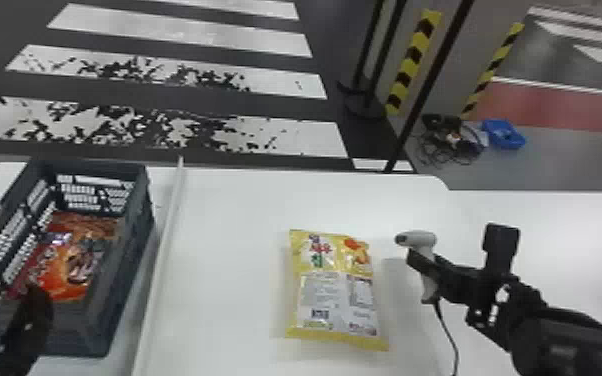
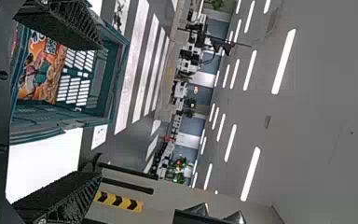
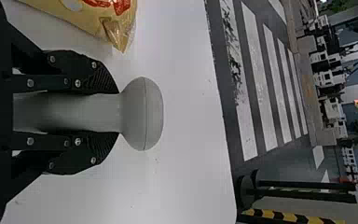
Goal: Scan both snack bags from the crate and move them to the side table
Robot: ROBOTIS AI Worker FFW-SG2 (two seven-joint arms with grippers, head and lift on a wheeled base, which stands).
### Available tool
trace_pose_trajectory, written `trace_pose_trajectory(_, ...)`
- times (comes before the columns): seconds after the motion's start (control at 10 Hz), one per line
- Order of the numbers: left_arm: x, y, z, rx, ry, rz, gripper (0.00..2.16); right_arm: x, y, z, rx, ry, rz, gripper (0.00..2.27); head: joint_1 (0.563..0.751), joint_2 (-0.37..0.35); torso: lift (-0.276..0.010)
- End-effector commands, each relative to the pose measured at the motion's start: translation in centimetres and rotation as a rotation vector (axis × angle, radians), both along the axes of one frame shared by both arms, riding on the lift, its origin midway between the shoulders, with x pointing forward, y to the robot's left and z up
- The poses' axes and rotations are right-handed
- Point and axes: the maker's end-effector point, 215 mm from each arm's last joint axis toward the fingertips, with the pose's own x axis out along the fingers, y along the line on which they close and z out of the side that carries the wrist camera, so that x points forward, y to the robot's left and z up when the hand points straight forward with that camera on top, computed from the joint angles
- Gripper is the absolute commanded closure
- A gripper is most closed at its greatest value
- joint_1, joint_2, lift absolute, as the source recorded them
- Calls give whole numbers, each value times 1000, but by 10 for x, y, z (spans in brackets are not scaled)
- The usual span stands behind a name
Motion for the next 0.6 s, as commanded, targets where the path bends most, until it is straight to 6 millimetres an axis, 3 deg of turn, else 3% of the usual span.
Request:
trace_pose_trajectory(0.0,-2,2,1,3,-5,5,29,12,0,-16,-26,0,6,2246,695,-225,-95)
trace_pose_trajectory(0.2,-3,5,1,6,-9,10,29,11,-7,-27,-47,-6,-3,2246,695,-218,-95)
trace_pose_trajectory(0.3,-2,5,1,6,-13,8,29,8,-11,-31,-52,-2,-7,2098,695,-221,-95)
trace_pose_trajectory(0.5,0,2,1,1,-14,3,29,-2,-13,-36,-52,6,0,-2,695,-228,-95)
